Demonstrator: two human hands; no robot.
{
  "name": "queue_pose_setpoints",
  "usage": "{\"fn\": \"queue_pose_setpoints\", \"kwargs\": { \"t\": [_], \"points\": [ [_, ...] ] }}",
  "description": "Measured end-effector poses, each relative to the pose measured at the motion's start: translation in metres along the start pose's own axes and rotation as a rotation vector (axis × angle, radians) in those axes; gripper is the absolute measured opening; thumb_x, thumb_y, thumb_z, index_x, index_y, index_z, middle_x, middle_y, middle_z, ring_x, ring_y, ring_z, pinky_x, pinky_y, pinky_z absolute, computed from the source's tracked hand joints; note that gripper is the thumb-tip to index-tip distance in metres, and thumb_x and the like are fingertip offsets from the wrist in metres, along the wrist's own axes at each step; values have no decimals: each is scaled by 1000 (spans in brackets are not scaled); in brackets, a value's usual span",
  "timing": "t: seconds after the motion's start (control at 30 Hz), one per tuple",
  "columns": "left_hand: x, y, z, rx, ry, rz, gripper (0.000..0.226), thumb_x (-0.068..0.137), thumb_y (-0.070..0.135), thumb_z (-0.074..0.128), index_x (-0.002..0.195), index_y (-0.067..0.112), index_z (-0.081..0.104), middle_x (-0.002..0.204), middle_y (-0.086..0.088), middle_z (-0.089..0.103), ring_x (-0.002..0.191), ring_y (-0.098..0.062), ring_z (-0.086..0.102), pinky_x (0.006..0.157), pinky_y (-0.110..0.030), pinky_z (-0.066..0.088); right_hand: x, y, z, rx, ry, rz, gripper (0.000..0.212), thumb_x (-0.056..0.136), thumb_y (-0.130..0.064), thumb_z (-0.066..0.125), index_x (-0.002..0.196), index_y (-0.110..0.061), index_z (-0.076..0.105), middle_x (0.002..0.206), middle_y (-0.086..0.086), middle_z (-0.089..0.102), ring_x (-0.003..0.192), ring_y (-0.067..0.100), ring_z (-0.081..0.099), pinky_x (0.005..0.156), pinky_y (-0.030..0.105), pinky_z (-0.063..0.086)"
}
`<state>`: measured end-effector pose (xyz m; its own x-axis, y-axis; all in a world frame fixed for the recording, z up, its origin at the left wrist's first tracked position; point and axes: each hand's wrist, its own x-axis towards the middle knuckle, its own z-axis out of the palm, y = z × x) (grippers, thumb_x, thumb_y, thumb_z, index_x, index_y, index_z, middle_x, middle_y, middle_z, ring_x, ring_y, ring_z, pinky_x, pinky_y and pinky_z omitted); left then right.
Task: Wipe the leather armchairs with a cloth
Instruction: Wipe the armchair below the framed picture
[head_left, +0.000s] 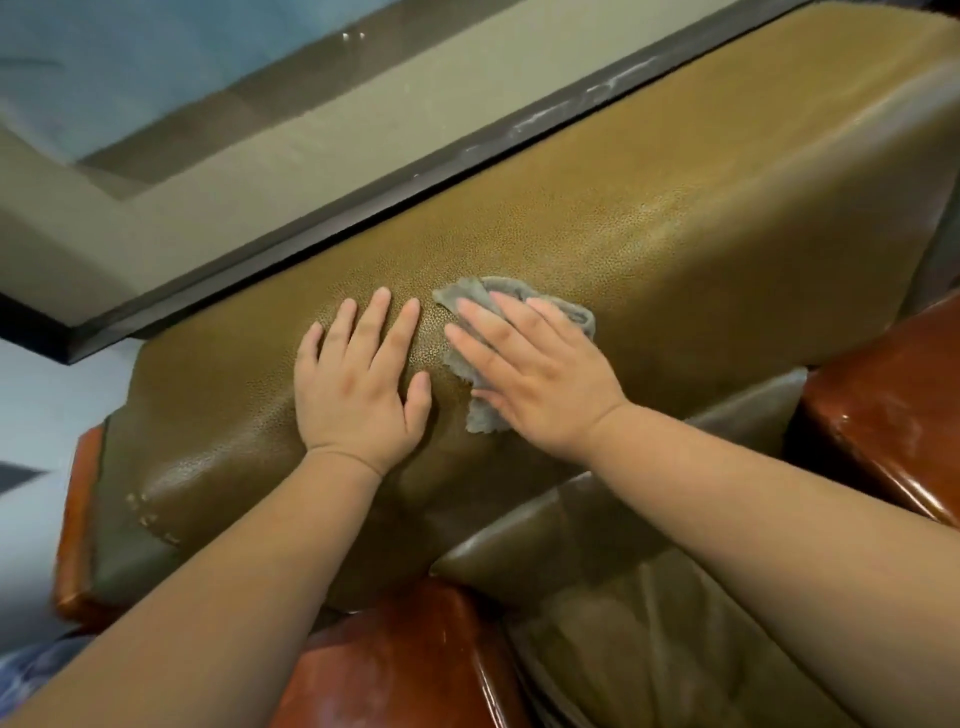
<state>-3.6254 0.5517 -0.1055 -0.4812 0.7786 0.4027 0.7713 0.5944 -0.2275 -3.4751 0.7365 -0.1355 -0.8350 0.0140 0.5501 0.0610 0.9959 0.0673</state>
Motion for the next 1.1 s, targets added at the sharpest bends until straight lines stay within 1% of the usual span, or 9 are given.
{"fn": "queue_pose_setpoints", "kwargs": {
  "t": [0.1,0.27,0.37,0.43,0.5,0.7,0.97,1.03,1.1],
  "points": [
    [-2,-2,10,20,46,-4,69,97,53,37,162,30,39,165,-6,44,148,-37,43,119,-57,31,-11,60,-2,-19,74,188,65,106,-56,47,157,-16,43,165,15,36,144,40,42,117,54,31],
    [-1,-3,18,60,82,-11,70,96,56,34,162,30,37,164,-6,44,146,-36,45,118,-56,31,-5,35,6,104,169,632,88,100,-67,42,162,-8,23,169,20,18,155,41,21,126,54,8],
    [0,-2,16,52,73,0,70,96,54,36,161,29,37,165,-6,43,147,-36,44,117,-57,32,4,-35,13,155,101,392,92,100,-58,50,164,-4,11,171,18,17,156,36,21,128,47,5],
    [2,-2,13,35,53,-5,70,94,52,38,160,27,39,166,-6,42,148,-37,43,117,-58,33,-2,-53,15,112,105,169,81,101,-46,57,162,-5,25,168,15,29,153,33,33,126,45,19],
    [0,-1,10,31,43,-7,71,95,53,38,160,26,40,166,-6,42,149,-37,42,118,-59,32,-4,-37,14,76,160,116,70,104,-44,56,159,-6,36,165,14,34,151,32,38,124,45,27],
    [-2,0,14,31,31,-6,71,96,54,39,162,30,34,166,-6,41,150,-36,40,120,-58,29,0,1,22,88,293,782,72,104,-56,47,156,-7,40,163,37,21,152,55,16,125,63,10],
    [3,-1,12,-10,14,16,69,98,50,37,163,27,34,168,-8,39,151,-37,39,120,-58,30,-16,-105,44,197,229,465,72,99,-32,63,156,-10,25,164,20,25,154,42,23,128,55,8],
    [1,-2,11,-27,6,24,69,97,50,37,163,27,34,168,-8,38,152,-36,38,120,-58,30,-19,-81,43,184,246,535,79,100,-36,61,159,-6,17,167,20,18,156,43,18,129,56,8],
    [2,-2,9,-44,-7,19,69,98,51,35,163,28,34,169,-7,37,153,-35,36,121,-58,29,-16,-56,39,245,299,844,82,106,-42,48,162,-2,4,171,23,5,159,41,4,128,58,6]
  ]
}}
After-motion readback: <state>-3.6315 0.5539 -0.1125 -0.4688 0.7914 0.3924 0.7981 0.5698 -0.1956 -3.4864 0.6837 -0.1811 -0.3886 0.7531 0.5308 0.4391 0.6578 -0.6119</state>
